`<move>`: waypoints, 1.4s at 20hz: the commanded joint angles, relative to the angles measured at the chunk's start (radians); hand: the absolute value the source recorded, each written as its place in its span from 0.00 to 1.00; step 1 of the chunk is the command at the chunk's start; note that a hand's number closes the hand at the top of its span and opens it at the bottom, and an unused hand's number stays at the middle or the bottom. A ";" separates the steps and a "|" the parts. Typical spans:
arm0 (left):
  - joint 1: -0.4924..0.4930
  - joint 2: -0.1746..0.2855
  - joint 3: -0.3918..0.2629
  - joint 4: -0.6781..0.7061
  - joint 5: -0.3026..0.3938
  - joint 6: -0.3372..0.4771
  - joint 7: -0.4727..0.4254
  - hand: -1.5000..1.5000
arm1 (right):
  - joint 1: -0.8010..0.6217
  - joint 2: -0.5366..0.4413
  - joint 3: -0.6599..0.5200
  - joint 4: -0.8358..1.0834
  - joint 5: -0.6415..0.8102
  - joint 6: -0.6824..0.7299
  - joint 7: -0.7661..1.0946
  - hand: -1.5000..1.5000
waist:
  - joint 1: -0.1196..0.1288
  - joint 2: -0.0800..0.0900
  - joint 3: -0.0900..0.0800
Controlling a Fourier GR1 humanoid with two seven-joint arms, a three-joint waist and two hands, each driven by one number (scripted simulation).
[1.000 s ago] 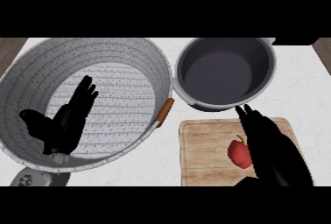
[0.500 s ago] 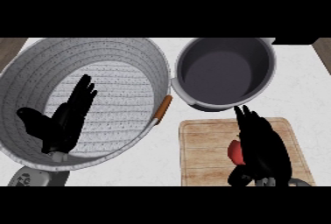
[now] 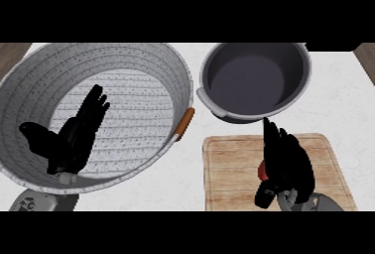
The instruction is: Pick the bell pepper from the cutting board and place it in the pot
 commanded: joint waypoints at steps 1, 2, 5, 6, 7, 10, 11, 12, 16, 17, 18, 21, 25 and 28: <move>0.024 0.022 0.032 -0.008 0.015 -0.023 -0.004 0.50 | 0.051 0.021 0.008 0.057 0.048 0.058 0.175 0.00 | -0.003 0.002 0.002; -0.001 0.012 0.020 0.013 0.005 -0.019 0.004 0.50 | 0.040 0.055 0.024 0.044 0.055 0.094 0.211 0.00 | -0.007 0.002 0.002; -0.030 -0.008 0.011 -0.026 0.000 0.016 0.065 0.50 | 0.015 0.047 -0.043 0.086 0.045 0.129 0.159 0.00 | -0.003 0.002 0.003; -0.008 -0.009 -0.004 -0.022 -0.021 0.004 0.025 0.50 | -0.004 0.065 -0.058 0.121 0.053 0.125 0.143 0.00 | 0.001 0.003 0.003; -0.016 -0.016 0.000 -0.025 -0.019 0.022 0.059 0.50 | 0.013 0.067 -0.073 0.117 0.052 0.121 0.135 0.00 | -0.003 0.003 0.003; 0.005 -0.008 0.005 -0.026 -0.013 -0.006 0.052 0.50 | -0.031 0.108 -0.098 0.153 0.069 0.159 0.130 0.00 | 0.003 0.003 0.003; 0.026 -0.033 0.001 0.006 -0.027 -0.005 -0.011 0.50 | 0.020 0.047 -0.144 0.090 0.034 0.182 0.084 0.00 | -0.006 0.003 0.002; -0.032 -0.018 0.034 -0.032 -0.025 -0.014 0.087 0.50 | 0.027 0.119 -0.089 0.109 0.078 0.142 0.021 1.00 | -0.003 0.003 0.003; 0.003 -0.049 0.007 -0.113 -0.074 0.023 0.142 0.50 | 0.047 0.097 -0.114 0.126 0.158 0.093 -0.105 1.00 | -0.002 0.002 0.004; 0.070 -0.087 0.003 -0.007 -0.076 -0.024 -0.024 0.50 | 0.049 0.107 -0.103 0.050 0.164 0.154 -0.059 1.00 | -0.004 0.003 0.003; 0.030 -0.080 0.004 -0.060 -0.084 0.000 0.073 0.50 | 0.033 0.131 -0.103 0.095 0.188 0.143 -0.072 1.00 | -0.003 0.003 0.003; 0.029 -0.050 0.050 -0.073 -0.058 -0.055 0.097 0.50 | 0.005 0.185 -0.112 0.172 0.233 0.118 -0.108 1.00 | 0.000 0.003 0.003; 0.032 -0.065 0.040 -0.045 -0.059 -0.044 0.035 0.50 | -0.060 -0.126 -0.346 0.158 -0.063 0.201 -0.650 1.00 | 0.005 0.011 0.005; 0.006 -0.072 0.026 -0.060 -0.076 -0.024 0.052 0.50 | -0.045 -0.230 -0.403 0.227 -0.151 0.200 -0.916 1.00 | 0.005 0.016 0.010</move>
